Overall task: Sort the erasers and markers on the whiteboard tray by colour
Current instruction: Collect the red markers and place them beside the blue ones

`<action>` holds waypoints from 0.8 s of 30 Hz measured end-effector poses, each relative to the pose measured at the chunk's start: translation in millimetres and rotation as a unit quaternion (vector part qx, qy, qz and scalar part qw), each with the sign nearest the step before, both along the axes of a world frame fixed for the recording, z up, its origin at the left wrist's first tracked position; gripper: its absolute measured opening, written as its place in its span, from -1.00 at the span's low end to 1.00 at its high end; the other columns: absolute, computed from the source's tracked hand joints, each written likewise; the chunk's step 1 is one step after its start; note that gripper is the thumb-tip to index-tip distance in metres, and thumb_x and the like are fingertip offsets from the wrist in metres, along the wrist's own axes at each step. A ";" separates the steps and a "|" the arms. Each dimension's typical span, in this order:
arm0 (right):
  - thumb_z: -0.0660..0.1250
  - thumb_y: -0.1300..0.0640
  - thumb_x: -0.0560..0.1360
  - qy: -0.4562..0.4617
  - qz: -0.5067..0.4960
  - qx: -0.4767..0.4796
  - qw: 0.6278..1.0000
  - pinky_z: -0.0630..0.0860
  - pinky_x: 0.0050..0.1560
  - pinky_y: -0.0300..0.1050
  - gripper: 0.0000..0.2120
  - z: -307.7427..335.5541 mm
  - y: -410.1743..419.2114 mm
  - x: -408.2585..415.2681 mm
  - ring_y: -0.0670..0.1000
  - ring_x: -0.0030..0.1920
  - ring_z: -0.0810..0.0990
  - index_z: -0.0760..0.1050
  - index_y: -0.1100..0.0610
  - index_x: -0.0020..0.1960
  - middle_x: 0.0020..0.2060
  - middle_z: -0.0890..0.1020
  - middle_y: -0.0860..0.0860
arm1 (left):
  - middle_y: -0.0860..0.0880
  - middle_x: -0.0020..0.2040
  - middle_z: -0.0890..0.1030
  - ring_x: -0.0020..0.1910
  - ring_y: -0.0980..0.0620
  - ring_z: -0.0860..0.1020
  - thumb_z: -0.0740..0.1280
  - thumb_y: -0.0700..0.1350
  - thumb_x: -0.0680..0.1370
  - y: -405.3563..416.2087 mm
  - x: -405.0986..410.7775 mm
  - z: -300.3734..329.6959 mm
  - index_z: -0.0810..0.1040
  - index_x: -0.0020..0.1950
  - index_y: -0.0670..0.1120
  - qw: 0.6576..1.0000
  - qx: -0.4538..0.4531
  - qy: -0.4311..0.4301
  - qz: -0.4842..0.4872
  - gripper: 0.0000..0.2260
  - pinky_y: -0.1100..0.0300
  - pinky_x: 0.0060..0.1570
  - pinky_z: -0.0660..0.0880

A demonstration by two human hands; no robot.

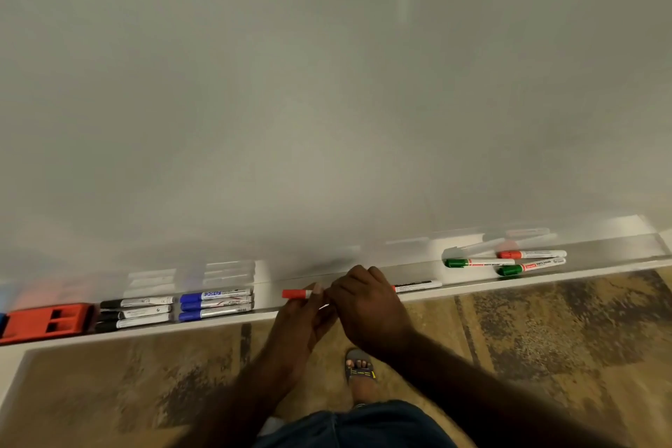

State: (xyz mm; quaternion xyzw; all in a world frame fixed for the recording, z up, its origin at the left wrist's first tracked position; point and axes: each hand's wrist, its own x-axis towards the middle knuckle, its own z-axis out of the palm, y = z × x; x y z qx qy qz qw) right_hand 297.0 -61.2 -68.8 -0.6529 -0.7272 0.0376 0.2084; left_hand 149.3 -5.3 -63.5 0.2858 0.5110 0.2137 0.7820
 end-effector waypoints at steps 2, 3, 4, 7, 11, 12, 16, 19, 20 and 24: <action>0.33 0.12 0.54 0.021 0.007 -0.011 1.000 0.32 -0.09 -0.08 -0.87 5.4 -5.4 -8.3 0.02 -0.07 0.51 0.62 0.03 0.05 -0.06 0.68 -0.07 | -0.22 0.19 0.69 0.21 -0.17 0.66 0.26 -0.08 0.66 -1.7 -3.1 -1.8 0.52 0.34 -0.21 1.000 0.007 -0.018 0.018 -0.69 -0.09 0.28 0.54; 0.31 0.08 0.57 0.029 0.010 -0.022 0.999 0.33 -0.07 -0.09 -0.85 5.8 -8.1 -10.2 0.00 -0.05 0.51 0.62 0.02 0.09 -0.03 0.69 -0.09 | -0.21 0.17 0.70 0.20 -0.18 0.67 0.26 -0.08 0.65 -2.5 -6.1 -3.4 0.52 0.34 -0.20 0.999 0.008 -0.019 0.027 -0.69 -0.06 0.22 0.58; 0.30 0.06 0.59 0.038 0.010 -0.033 0.999 0.36 -0.05 -0.08 -0.83 5.3 -10.2 -10.7 -0.01 -0.05 0.52 0.63 0.01 0.10 -0.02 0.69 -0.10 | -0.22 0.16 0.70 0.18 -0.18 0.67 0.27 -0.08 0.64 -3.2 -9.5 -5.4 0.52 0.33 -0.21 0.999 0.008 -0.019 0.033 -0.68 -0.03 0.17 0.61; 0.37 0.07 0.54 0.038 0.003 -0.068 0.997 0.47 -0.03 -0.07 -0.84 1.5 -12.7 -4.8 0.00 -0.05 0.56 0.67 0.02 0.08 -0.04 0.70 -0.07 | -0.27 0.19 0.68 0.17 -0.23 0.67 0.27 -0.07 0.62 -5.2 -23.2 -11.9 0.50 0.31 -0.26 0.999 0.003 -0.012 0.038 -0.65 -0.03 0.13 0.64; 0.47 0.25 0.37 0.013 -0.019 -0.096 0.995 0.53 -0.08 -0.07 -0.74 -10.9 -7.4 9.0 0.04 -0.09 0.61 0.70 0.07 0.04 -0.10 0.72 -0.03 | -0.26 0.16 0.69 0.16 -0.25 0.67 0.18 -0.13 0.69 -8.8 -43.8 -24.2 0.48 0.33 -0.26 0.998 -0.022 0.014 0.058 -0.70 -0.06 0.10 0.65; 0.47 0.28 0.34 0.000 -0.017 -0.103 0.995 0.54 -0.08 -0.06 -0.70 -14.1 -5.3 11.7 0.06 -0.09 0.61 0.70 0.08 0.05 -0.10 0.72 -0.02 | -0.27 0.14 0.70 0.15 -0.25 0.67 0.17 -0.14 0.69 -10.0 -47.9 -26.6 0.49 0.33 -0.27 0.998 -0.027 0.020 0.061 -0.71 -0.08 0.11 0.64; 0.42 0.33 0.34 -0.047 -0.003 -0.146 0.988 0.53 -0.03 -0.02 -0.64 -24.0 6.6 18.1 0.09 -0.01 0.59 0.67 0.08 0.10 -0.05 0.71 -0.01 | -0.25 0.15 0.70 0.15 -0.24 0.68 0.18 -0.12 0.69 -14.9 -58.1 -32.5 0.49 0.32 -0.26 0.998 -0.027 0.028 0.050 -0.71 -0.09 0.10 0.62; 0.35 0.32 0.43 -0.076 0.031 -0.172 0.982 0.49 0.06 0.01 -0.65 -27.8 18.2 18.3 0.10 0.07 0.57 0.64 0.08 0.16 0.03 0.70 0.02 | -0.25 0.16 0.70 0.16 -0.23 0.68 0.18 -0.11 0.69 -16.5 -60.8 -35.4 0.49 0.33 -0.26 0.998 -0.031 0.028 0.050 -0.70 -0.03 0.04 0.66; 0.34 0.30 0.46 -0.088 0.041 -0.180 0.979 0.47 0.10 0.01 -0.66 -28.2 21.7 17.4 0.10 0.10 0.56 0.63 0.08 0.19 0.06 0.69 0.02 | -0.25 0.17 0.70 0.16 -0.23 0.68 0.18 -0.10 0.70 -16.7 -60.7 -36.0 0.49 0.33 -0.25 0.998 -0.032 0.027 0.048 -0.70 -0.02 0.03 0.67; 0.35 0.25 0.50 -0.115 0.054 -0.187 0.974 0.43 0.21 0.01 -0.69 -30.3 31.5 13.6 0.10 0.14 0.54 0.60 0.06 0.22 0.11 0.68 0.03 | -0.25 0.17 0.69 0.17 -0.23 0.67 0.18 -0.10 0.70 -16.7 -62.1 -37.2 0.48 0.34 -0.25 0.998 -0.030 0.020 0.045 -0.70 -0.01 0.05 0.66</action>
